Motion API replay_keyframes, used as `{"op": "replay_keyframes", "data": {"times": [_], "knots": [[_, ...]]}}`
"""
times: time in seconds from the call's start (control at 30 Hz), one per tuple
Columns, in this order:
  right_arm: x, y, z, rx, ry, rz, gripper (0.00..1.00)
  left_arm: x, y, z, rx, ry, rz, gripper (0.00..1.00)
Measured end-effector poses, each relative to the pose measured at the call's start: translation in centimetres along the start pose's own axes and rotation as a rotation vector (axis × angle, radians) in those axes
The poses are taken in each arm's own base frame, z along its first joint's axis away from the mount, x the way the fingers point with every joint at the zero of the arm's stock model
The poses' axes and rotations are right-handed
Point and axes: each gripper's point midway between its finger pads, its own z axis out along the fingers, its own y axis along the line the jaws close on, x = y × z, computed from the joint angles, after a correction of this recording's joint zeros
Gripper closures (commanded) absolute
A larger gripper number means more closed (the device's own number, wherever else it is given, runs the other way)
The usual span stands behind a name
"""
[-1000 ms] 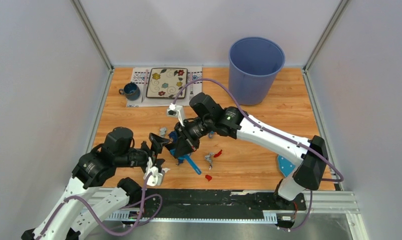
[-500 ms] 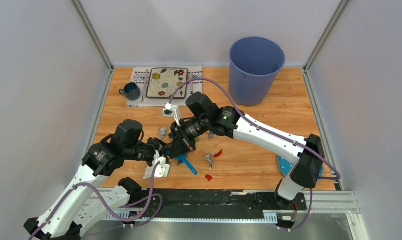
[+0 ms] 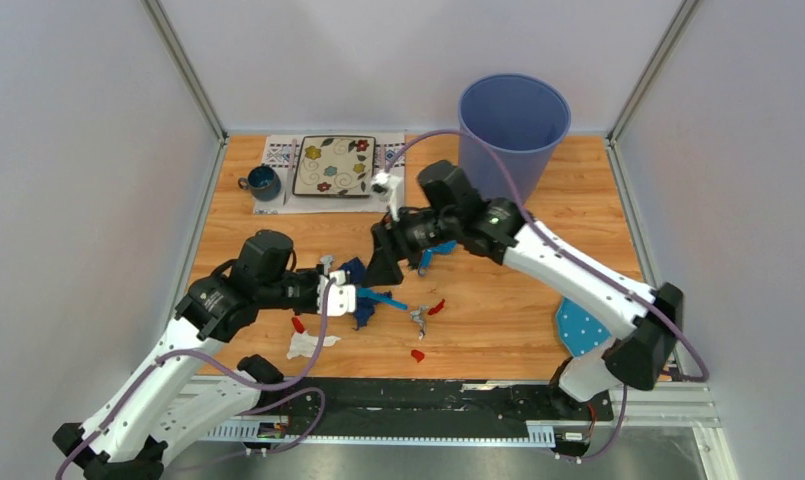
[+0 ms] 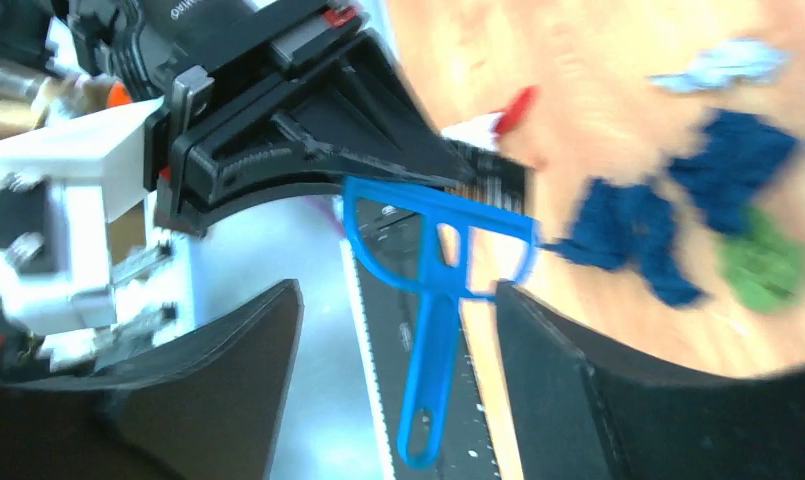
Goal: Sweep away the paper scraps from the table
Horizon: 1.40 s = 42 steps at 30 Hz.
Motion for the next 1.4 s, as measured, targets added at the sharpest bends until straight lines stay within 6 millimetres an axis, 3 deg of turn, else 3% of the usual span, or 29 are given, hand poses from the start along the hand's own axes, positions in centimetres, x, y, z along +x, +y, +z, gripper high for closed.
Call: {"op": "replay_keyframes", "data": {"times": [0.13, 0.23, 0.33, 0.43, 0.6, 0.8, 0.9, 0.93, 1.2, 1.4], "knots": [[-1.9, -1.7, -6.0, 0.175, -0.159, -0.052, 0.05, 0.7, 0.0, 0.9, -0.005, 0.036, -0.234, 1.0], [-2.4, -0.3, -10.2, 0.239, -0.266, -0.142, 0.06, 0.3, -0.3, 1.8, 0.018, 0.01, -0.45, 1.0], [-1.7, 0.8, -12.8, 0.256, -0.319, -0.205, 0.07, -1.4, -0.1, 2.3, 0.038, -0.077, -0.65, 1.0], [-0.2, 0.6, -14.2, 0.285, -0.329, -0.243, 0.06, -3.5, 0.1, 2.9, 0.081, -0.201, -0.803, 1.0], [2.3, 0.1, -14.5, 0.298, -0.27, -0.27, 0.2, -5.3, -1.9, 4.3, 0.255, -0.307, -1.013, 1.0], [3.0, -0.5, -12.4, 0.208, -0.177, -0.238, 0.27, -7.4, -1.4, 3.7, 0.321, -0.384, -1.04, 1.0], [3.5, -1.4, -11.3, 0.187, -0.133, -0.21, 0.47, -8.1, -1.0, 3.2, 0.328, -0.406, -1.024, 1.0], [3.7, -1.5, -11.0, 0.176, -0.121, -0.204, 0.49, -8.3, -0.9, 3.1, 0.329, -0.412, -1.018, 1.0], [2.6, 0.2, -10.7, 0.109, -0.133, -0.244, 0.56, -8.6, -0.8, 3.0, 0.336, -0.418, -1.011, 1.0], [2.4, 0.6, -10.7, 0.098, -0.135, -0.257, 0.76, -9.0, -0.4, 2.6, 0.334, -0.426, -1.001, 1.0]]}}
